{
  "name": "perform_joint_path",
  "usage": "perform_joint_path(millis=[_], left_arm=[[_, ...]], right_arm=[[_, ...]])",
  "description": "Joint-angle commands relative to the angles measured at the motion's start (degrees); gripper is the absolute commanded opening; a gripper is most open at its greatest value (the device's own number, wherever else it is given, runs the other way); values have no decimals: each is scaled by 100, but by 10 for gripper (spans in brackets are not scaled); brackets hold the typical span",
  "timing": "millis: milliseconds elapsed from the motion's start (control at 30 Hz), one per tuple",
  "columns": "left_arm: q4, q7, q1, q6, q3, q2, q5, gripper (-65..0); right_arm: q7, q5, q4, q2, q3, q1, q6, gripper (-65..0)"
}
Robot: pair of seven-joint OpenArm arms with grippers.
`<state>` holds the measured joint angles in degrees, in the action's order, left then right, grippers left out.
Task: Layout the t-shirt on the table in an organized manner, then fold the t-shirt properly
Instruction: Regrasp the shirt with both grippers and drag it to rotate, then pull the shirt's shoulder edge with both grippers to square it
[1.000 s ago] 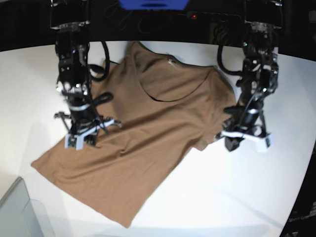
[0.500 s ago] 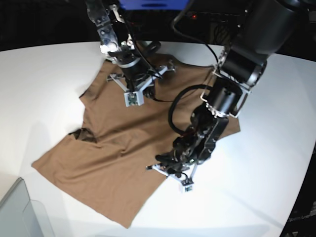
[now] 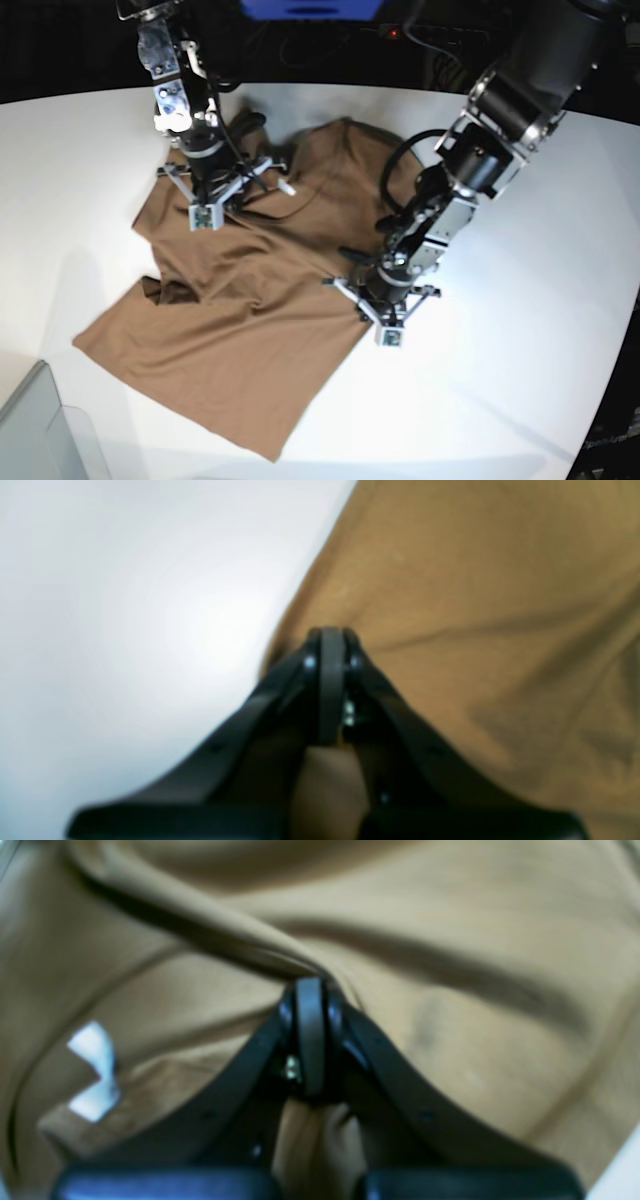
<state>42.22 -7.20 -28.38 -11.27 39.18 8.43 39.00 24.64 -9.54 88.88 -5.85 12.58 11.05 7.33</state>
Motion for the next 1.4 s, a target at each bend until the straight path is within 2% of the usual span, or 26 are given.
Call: perform_joint_path(millis=[0,133,267,333,433,567,733,833,900,1000,1100,1233,1367], left_arm=[[187,-673,275,-258,-1,305,86,-649],[1620,-840,1014,-293,-1,1105,649,-649],[2939,-840,1788,-293,-1,1702,1344,-649],[3554,-805,2139,-293,-1,1861,1546,-649],[4433,-805,2535,-302,-45,1922,1572,-649],[5260,-823,2860,-302,-678,1852,1572,-649],[5919,-840,2843,-302,-1654,1623,1572,-649],[5488,-840,2403,-302,-2164,1412,1555,-649],[4838,-849,2051,-302,-2331,1351,1555,-649],[3633,-849,1330,-293,-2322,1316,1555,-649],[2156,-840,451,-240,-2023,1184,1555,-649],[363,-796,-595,-232,-1575,955,1563,-649],[-745,-427,-1201,-223,-1083,683,1563,-649]], right_arm=[[107,53,39,-79,-207,-10,89,-650],[133,62,13,-211,-700,-292,89,-650],[107,62,-242,-483,-788,-661,89,-650],[107,62,-506,-571,-814,-969,89,-650],[107,62,-1024,-730,-814,-1452,89,-650],[98,44,-1121,-914,-823,-1742,89,-650],[98,44,-286,-985,-831,-1584,89,-650],[133,35,444,-888,-796,-1162,89,-650],[142,35,918,-598,-788,-784,89,-650],[142,35,1455,-123,-752,-125,89,-650],[151,35,1701,246,-348,420,80,-650],[151,44,1780,299,496,886,80,-650],[142,53,1437,299,804,851,80,-650]])
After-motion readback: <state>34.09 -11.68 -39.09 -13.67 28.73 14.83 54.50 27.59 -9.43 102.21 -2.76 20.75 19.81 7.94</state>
